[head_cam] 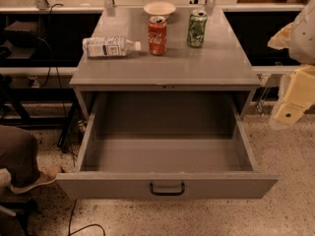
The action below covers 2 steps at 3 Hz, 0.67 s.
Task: Close top drawer
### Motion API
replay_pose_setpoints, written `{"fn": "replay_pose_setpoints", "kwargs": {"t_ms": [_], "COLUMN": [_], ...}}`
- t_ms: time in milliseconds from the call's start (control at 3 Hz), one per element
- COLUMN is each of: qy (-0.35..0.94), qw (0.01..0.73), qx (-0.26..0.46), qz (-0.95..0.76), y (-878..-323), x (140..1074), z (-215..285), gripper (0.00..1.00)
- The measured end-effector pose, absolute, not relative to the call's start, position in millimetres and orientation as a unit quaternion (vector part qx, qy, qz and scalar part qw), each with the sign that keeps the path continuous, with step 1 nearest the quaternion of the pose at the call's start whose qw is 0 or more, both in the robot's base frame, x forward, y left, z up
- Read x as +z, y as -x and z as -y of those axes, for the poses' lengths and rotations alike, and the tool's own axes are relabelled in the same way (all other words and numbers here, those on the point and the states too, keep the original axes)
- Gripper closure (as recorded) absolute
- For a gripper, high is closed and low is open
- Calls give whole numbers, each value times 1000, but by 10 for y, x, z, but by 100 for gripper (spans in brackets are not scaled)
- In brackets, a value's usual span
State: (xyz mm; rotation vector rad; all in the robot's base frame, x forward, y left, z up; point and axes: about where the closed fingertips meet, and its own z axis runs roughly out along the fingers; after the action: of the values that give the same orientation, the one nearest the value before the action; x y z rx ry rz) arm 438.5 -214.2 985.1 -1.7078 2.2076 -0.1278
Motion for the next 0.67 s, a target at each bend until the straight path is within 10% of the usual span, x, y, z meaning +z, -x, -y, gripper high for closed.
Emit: {"fn": "replay_pose_setpoints", "kwargs": {"t_ms": [667], "qy": [576], "qw": [155], "qx": [-26], "qz": [-802], "y": [-4296], "x": [9688], "z": [2150], "gripper": [0]}}
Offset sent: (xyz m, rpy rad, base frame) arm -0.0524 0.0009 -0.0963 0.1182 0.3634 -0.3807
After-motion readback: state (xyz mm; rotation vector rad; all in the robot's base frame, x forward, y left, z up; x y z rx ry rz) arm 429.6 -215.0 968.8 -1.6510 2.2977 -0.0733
